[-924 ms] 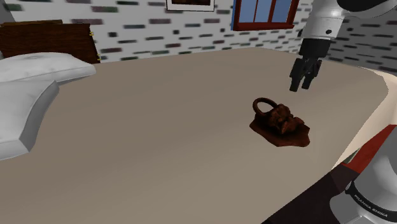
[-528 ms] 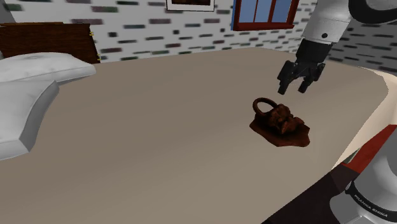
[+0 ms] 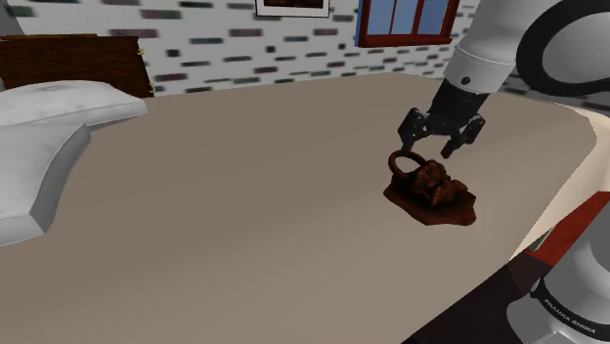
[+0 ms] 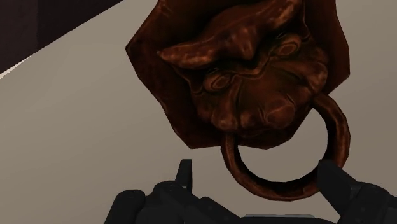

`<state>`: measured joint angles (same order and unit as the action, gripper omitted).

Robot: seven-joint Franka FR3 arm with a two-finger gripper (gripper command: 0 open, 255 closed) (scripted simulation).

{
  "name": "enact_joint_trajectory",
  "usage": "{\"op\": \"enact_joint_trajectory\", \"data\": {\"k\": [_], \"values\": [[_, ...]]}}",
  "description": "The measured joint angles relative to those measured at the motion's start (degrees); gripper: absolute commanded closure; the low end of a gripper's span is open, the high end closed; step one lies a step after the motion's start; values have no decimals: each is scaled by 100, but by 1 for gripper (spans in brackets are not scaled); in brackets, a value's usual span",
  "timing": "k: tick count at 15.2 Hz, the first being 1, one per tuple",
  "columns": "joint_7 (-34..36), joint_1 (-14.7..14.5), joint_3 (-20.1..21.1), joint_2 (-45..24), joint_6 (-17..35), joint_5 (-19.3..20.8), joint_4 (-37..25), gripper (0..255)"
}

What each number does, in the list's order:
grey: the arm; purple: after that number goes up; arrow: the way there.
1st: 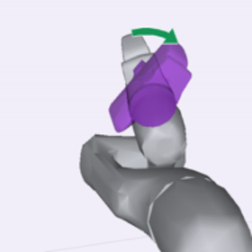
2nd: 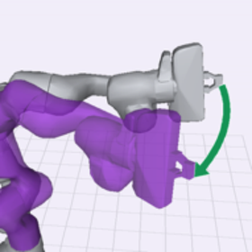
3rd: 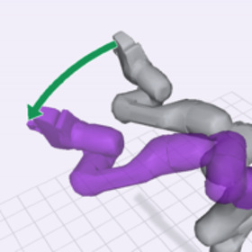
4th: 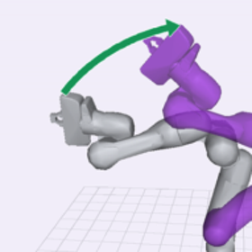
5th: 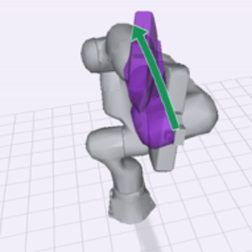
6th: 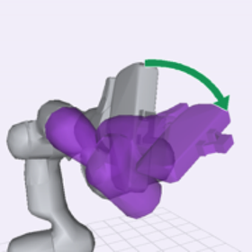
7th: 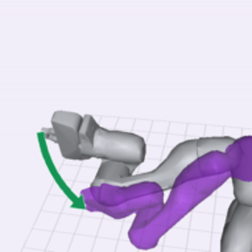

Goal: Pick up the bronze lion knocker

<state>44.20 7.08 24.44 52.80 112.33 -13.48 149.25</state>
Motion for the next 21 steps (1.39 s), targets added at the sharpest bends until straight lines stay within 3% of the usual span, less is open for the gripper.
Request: {"op": "enact_joint_trajectory", "data": {"k": [4,5,15,21], "values": [[34,-37,75,30,254,-67,235,0],[28,-40,71,37,272,-69,247,255],[27,-45,67,53,274,-64,280,255],[2,21,-38,6,-103,36,-103,255]]}}
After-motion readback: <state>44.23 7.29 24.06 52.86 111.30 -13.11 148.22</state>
